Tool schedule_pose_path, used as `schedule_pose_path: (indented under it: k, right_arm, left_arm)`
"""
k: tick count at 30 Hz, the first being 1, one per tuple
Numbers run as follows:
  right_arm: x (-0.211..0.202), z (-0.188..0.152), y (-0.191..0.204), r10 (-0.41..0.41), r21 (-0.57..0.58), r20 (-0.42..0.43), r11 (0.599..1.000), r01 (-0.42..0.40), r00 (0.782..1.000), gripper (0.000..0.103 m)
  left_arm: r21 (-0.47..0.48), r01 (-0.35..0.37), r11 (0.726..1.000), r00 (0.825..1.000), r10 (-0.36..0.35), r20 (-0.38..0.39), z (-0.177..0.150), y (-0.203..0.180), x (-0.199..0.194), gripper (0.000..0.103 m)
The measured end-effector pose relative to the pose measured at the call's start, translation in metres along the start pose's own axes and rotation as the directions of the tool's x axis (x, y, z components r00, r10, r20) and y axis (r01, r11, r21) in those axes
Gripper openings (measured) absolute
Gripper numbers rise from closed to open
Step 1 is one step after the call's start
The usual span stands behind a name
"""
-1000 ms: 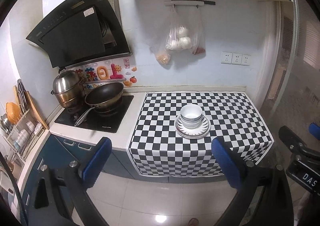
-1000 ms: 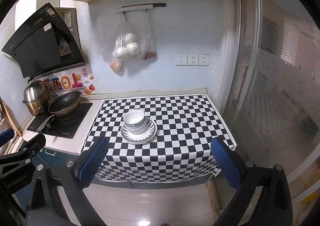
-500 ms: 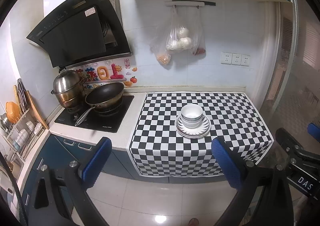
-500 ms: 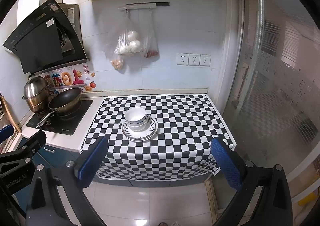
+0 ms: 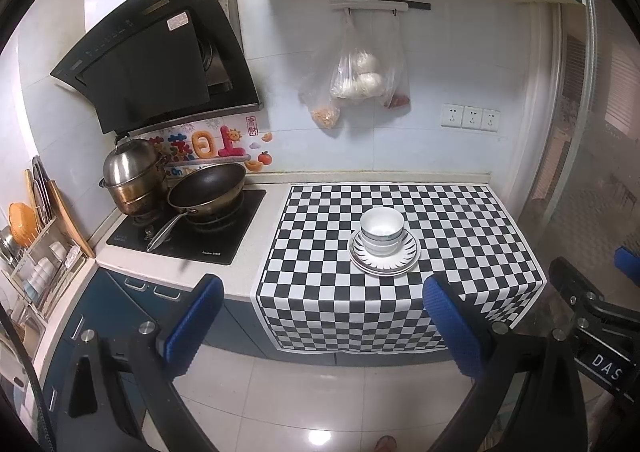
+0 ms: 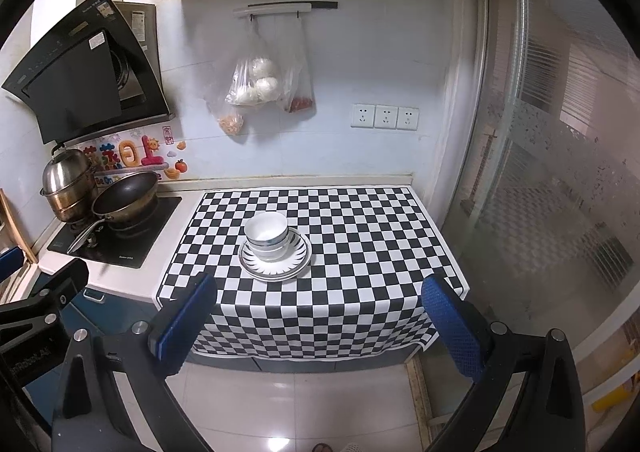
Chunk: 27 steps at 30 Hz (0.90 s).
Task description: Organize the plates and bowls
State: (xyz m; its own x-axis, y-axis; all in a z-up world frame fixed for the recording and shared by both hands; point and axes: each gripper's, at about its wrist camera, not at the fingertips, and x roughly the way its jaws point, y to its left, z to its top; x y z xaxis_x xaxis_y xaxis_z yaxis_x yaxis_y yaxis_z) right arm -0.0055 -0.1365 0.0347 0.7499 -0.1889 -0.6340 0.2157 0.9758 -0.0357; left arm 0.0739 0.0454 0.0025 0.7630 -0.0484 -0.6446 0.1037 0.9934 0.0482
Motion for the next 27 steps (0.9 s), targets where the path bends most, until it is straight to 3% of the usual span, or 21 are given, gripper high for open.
schedule_pose_path:
  k: [27]
  right_arm:
    - [-0.0004, -0.0017, -0.0015, -0.009, 0.003, 0.006, 1.000, 0.009, 1.000, 0.103]
  left_arm:
    - [0.002, -0.004, 1.000, 1.000, 0.004, 0.006, 0.0040, -0.0018, 0.0036, 0.102]
